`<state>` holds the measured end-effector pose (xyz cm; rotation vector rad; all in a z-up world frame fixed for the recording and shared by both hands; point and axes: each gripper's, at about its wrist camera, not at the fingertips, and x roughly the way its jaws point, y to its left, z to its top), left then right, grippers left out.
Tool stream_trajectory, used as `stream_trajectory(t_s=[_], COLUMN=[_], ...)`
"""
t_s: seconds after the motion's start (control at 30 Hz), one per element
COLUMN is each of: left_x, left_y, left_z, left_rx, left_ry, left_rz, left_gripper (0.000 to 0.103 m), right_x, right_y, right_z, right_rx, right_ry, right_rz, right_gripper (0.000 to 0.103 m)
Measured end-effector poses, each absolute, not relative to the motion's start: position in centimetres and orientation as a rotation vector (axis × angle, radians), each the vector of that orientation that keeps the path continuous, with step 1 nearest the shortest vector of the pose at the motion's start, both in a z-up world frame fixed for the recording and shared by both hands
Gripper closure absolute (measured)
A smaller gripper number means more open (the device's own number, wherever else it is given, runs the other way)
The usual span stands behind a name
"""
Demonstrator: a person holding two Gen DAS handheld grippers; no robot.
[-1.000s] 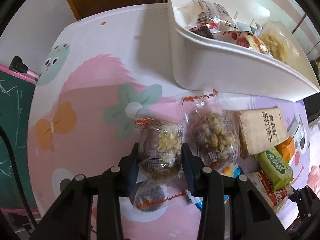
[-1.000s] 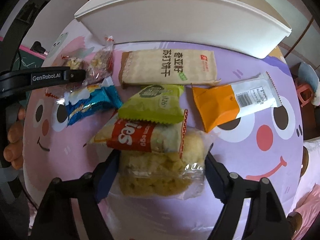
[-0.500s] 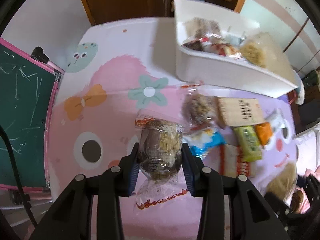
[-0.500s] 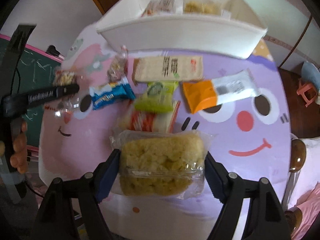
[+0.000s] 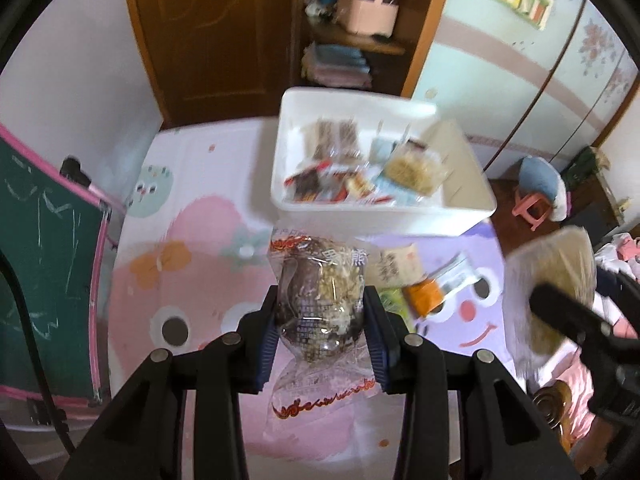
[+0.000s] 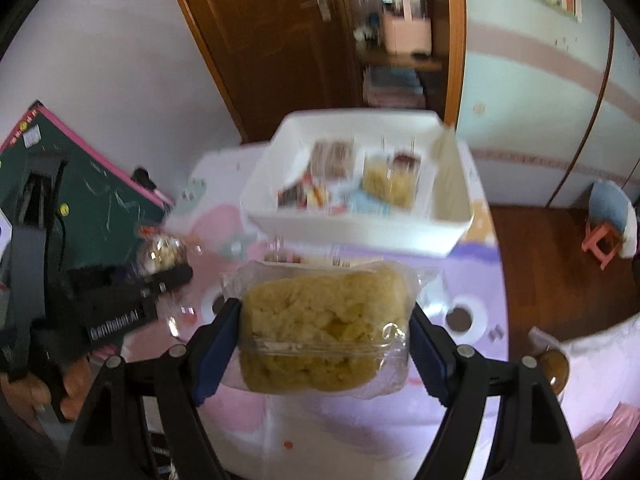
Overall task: Organize snacks
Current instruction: 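Carry both bags over the white tray and open both tools to release them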
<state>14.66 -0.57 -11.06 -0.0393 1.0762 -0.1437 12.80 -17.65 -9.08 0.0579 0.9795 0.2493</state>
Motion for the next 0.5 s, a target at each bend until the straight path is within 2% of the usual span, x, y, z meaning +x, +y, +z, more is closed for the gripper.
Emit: stream_trajectory(t_s=[0.27,0.5], left_x=[17.7,22.5], left_y=[-2.3,-3.1], left_z=[-6.9,-4.8], left_rx=[-0.014,0.004], left_ry=[0.981,0.907], left_rz=[-0.174,-0.17], left_gripper=[0.065,0.065], right_x=[17.1,22.1], right_y=[-17.8,-18.6], right_z=[-4.5,-2.9], right_rx=[0.04,0.055], right_ry=[0.874,0.829], right_rz=[0.206,0.139], right_gripper=[0.024,0.024])
